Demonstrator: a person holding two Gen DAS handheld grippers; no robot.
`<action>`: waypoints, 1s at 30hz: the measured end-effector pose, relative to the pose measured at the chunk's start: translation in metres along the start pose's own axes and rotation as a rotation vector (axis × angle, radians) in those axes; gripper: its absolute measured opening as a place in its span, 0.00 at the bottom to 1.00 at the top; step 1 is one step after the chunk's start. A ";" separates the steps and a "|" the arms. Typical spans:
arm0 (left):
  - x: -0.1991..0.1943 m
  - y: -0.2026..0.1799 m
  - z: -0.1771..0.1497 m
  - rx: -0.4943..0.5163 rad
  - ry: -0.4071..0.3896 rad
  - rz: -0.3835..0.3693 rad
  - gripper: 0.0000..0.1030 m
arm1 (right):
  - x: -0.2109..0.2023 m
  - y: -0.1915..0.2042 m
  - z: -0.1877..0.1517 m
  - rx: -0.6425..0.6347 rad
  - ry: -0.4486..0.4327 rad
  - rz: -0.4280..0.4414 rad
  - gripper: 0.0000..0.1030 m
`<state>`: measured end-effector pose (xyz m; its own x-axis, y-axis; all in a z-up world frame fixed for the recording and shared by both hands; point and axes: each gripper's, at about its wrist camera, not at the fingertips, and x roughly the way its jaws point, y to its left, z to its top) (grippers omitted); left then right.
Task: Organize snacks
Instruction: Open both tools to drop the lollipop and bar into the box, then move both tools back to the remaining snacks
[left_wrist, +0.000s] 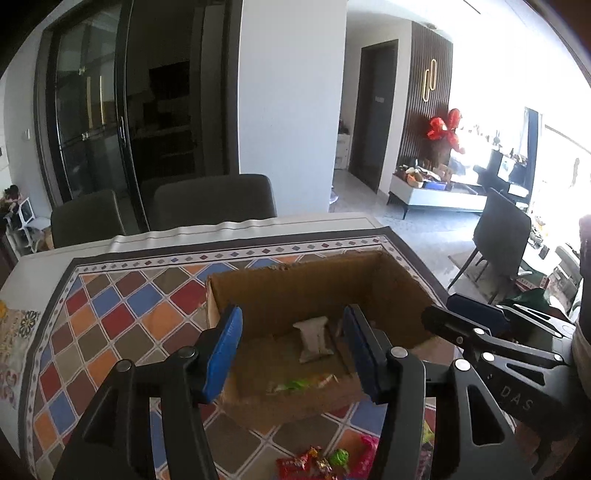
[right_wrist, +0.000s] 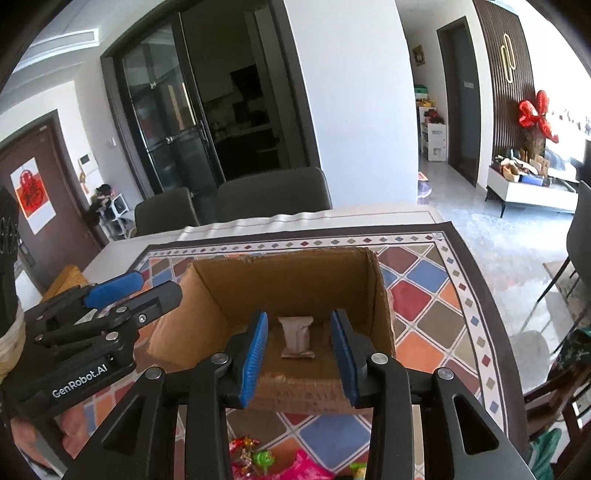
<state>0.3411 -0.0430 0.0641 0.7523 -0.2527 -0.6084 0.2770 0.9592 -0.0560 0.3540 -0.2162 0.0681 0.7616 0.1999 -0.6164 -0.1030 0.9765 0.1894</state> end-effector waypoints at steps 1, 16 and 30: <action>-0.002 -0.001 -0.001 0.000 0.000 0.000 0.54 | -0.003 0.000 -0.002 0.001 -0.001 -0.002 0.36; -0.033 -0.038 -0.041 0.071 0.001 -0.064 0.54 | -0.046 -0.012 -0.043 -0.006 0.001 0.000 0.36; -0.020 -0.064 -0.081 0.109 0.074 -0.122 0.54 | -0.042 -0.035 -0.084 0.032 0.079 -0.001 0.36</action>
<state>0.2600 -0.0890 0.0158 0.6639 -0.3528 -0.6594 0.4300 0.9015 -0.0494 0.2714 -0.2519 0.0230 0.7090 0.2062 -0.6744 -0.0809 0.9738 0.2127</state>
